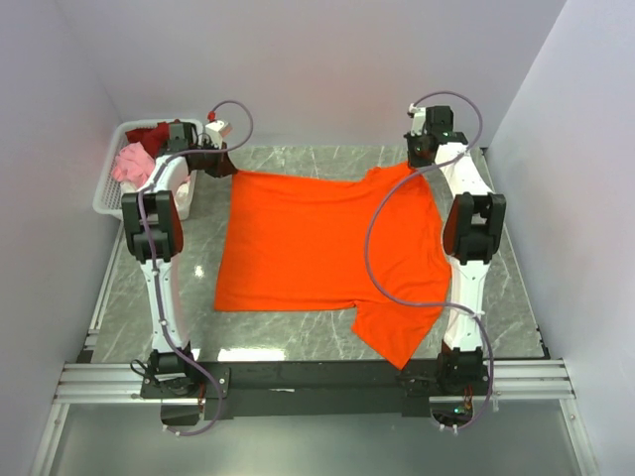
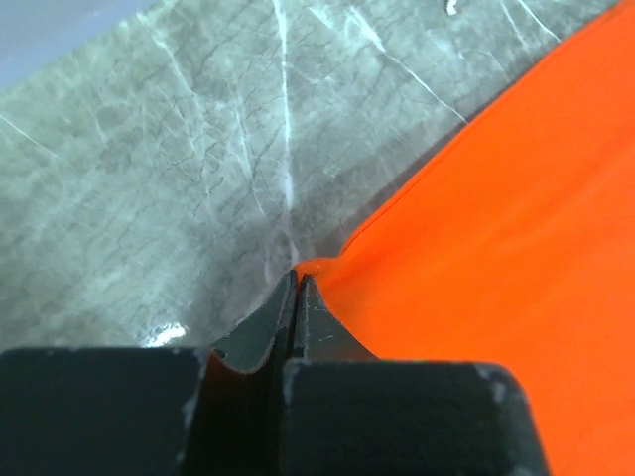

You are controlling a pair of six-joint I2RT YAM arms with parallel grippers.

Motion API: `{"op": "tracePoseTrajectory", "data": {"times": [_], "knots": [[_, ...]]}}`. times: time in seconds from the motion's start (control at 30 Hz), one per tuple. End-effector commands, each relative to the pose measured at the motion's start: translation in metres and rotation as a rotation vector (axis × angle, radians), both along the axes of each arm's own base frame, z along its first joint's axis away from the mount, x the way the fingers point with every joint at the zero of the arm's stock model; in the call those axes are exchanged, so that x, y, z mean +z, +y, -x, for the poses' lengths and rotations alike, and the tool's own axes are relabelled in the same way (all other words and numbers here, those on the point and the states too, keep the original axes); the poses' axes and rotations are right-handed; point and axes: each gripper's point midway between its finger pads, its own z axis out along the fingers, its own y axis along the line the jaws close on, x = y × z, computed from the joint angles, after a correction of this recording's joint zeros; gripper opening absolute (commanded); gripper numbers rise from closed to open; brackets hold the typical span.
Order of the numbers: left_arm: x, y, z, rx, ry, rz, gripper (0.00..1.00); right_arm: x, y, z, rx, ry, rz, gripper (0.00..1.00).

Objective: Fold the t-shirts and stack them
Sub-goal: Fold the tshirt

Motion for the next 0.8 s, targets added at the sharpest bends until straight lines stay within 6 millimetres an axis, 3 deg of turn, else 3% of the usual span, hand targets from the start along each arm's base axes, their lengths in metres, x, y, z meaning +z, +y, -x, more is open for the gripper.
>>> {"op": "tracePoseTrajectory", "data": {"times": [0.0, 0.53, 0.77], "knots": [[0.049, 0.005, -0.002, -0.066, -0.177, -0.052, 0.0, 0.048, -0.018, -0.002, 0.003, -0.106, 0.015, 0.0], [0.056, 0.021, 0.034, -0.141, -0.27, -0.147, 0.0, 0.047, -0.018, 0.046, 0.091, -0.035, 0.019, 0.0], [0.062, 0.021, 0.062, -0.145, -0.288, -0.183, 0.0, 0.049, -0.021, 0.064, 0.11, -0.031, 0.022, 0.0]]}}
